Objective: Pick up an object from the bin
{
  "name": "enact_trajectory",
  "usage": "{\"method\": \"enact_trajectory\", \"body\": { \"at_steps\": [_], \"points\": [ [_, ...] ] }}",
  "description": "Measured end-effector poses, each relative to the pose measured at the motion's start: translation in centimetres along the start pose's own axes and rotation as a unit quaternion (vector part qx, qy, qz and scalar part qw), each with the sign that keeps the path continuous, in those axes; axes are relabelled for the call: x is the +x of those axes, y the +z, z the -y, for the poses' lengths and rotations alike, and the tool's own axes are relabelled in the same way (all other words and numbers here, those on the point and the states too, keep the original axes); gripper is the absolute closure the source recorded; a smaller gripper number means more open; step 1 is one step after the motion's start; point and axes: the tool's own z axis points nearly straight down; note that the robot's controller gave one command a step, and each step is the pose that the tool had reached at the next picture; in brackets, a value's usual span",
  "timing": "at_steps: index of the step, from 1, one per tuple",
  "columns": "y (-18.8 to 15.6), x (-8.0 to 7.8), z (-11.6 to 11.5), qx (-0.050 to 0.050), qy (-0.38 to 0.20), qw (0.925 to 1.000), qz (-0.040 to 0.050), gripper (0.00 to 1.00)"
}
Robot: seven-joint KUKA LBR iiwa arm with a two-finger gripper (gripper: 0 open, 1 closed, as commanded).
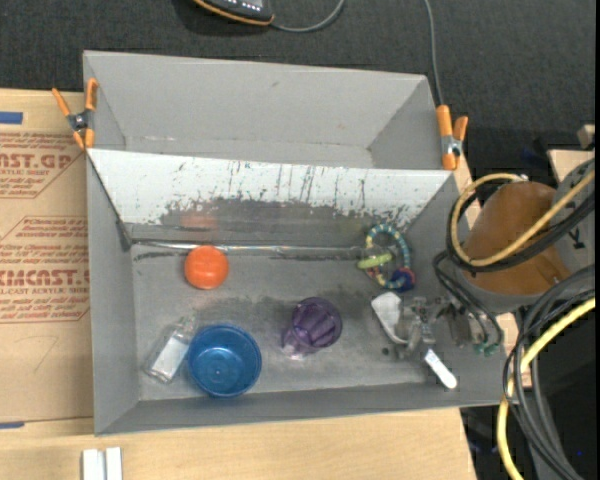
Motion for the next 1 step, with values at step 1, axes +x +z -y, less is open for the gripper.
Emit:
{"method": "enact_trajectory", "body": {
  "at_steps": [1],
  "points": [
    [0.00, 0.00, 0.00, 0.000, 0.000, 1.0000, 0.0000, 1.00]
  ]
}}
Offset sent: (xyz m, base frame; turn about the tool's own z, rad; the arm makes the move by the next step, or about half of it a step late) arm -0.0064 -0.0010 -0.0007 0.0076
